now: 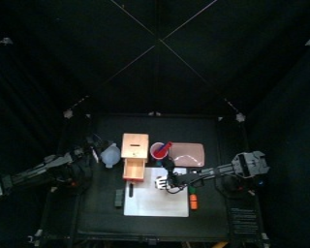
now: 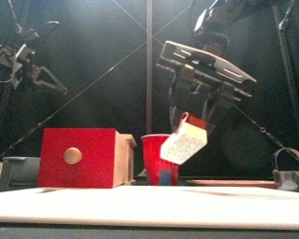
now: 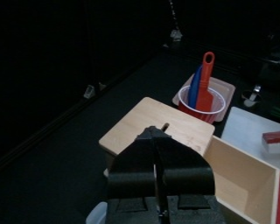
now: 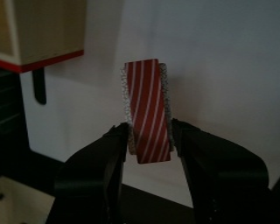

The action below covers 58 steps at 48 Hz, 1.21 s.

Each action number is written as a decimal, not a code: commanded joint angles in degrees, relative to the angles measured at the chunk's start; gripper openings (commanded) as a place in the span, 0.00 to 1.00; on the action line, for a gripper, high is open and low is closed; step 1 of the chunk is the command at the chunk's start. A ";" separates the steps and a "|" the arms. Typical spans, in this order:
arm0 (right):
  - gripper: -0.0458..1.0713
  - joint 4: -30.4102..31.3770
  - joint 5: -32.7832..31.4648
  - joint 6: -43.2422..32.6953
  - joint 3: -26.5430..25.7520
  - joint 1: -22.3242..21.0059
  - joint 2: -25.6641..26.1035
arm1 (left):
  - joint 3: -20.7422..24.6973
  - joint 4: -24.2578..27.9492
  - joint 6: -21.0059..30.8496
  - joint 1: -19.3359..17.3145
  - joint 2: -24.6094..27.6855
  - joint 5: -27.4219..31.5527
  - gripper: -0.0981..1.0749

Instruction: Grab salmon sushi from open drawer and put onto cutting board

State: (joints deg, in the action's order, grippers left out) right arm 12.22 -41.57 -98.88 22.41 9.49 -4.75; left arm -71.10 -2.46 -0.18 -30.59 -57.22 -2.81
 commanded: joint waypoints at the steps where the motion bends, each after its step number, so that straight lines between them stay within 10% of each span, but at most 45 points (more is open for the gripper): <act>1: 0.63 2.64 0.26 -6.15 -0.44 2.02 0.00 | 1.67 0.00 0.09 -0.09 0.18 -0.97 0.10; 23: 0.97 5.62 1.49 -18.46 -0.62 5.71 -5.54 | 2.55 -0.35 -0.09 -0.18 0.18 -2.46 0.10; 43: 0.97 12.04 -0.44 -18.02 2.55 5.45 0.18 | 2.37 -0.35 -0.09 0.18 0.26 -2.72 0.10; 58: 0.95 26.46 9.76 0.53 6.86 -1.85 6.77 | 4.48 -0.35 -0.09 0.18 2.11 -3.96 0.10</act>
State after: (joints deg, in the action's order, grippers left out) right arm 37.79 -34.98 -102.83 28.92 9.93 -0.79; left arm -68.91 -2.81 -0.26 -30.41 -56.43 -6.15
